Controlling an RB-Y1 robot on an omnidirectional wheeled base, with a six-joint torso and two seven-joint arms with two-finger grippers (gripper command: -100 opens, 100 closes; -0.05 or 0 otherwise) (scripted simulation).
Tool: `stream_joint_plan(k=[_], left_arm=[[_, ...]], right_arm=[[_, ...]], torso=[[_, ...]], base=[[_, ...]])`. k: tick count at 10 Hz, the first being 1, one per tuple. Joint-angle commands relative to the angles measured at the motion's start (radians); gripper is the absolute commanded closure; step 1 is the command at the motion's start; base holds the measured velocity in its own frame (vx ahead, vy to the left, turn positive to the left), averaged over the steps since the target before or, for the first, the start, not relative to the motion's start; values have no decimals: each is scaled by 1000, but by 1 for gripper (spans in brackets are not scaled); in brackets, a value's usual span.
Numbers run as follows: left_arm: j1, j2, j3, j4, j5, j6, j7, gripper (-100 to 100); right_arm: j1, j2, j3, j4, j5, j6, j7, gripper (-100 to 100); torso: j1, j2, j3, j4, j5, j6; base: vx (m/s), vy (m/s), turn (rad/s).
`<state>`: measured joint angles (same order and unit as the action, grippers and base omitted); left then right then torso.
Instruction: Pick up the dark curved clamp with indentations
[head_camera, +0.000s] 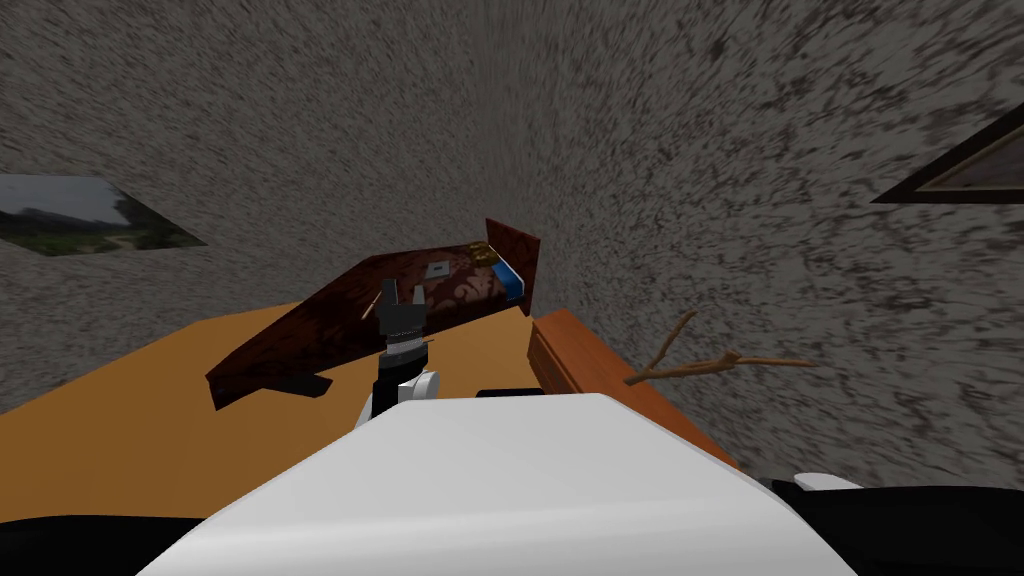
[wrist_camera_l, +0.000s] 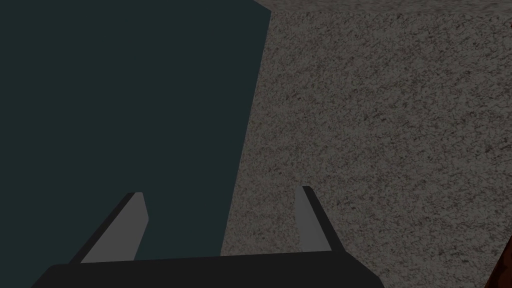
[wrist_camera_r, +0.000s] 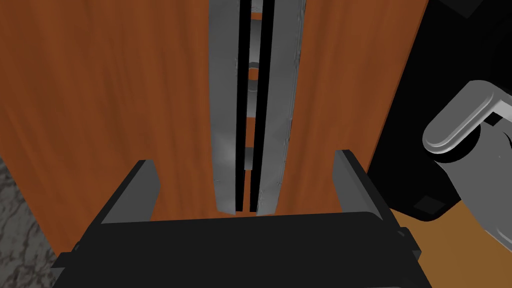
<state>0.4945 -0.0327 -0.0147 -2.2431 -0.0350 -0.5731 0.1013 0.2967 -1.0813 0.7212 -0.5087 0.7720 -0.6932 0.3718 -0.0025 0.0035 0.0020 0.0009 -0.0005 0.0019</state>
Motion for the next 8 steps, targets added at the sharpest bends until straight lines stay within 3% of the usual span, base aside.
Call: stream_joint_plan(k=[1,2,4,7,8], left_arm=[[0,0,0,0,0,0,0,0],[0,0,0,0,0,0,0,0],[0,0,0,0,0,0,0,0],[0,0,0,0,0,0,0,0],[0,0,0,0,0,0,0,0]], right_arm=[[14,2,-11,-28,18,18,-27,-100],[46,2,-30,-64,47,45,-63,-100],[46,2,-30,-75,47,45,-63,-100],[110,0,-69,-157,104,100,-136,-100],[110,0,-69,-169,104,100,-136,-100]], torso=[[0,0,0,0,0,0],[0,0,0,0,0,0],[1,0,0,0,0,0],[1,0,0,0,0,0],[1,0,0,0,0,0]], base=[[-17,-43,35],[-17,-41,54],[-8,-18,21],[-11,-22,64],[-12,-29,39]])
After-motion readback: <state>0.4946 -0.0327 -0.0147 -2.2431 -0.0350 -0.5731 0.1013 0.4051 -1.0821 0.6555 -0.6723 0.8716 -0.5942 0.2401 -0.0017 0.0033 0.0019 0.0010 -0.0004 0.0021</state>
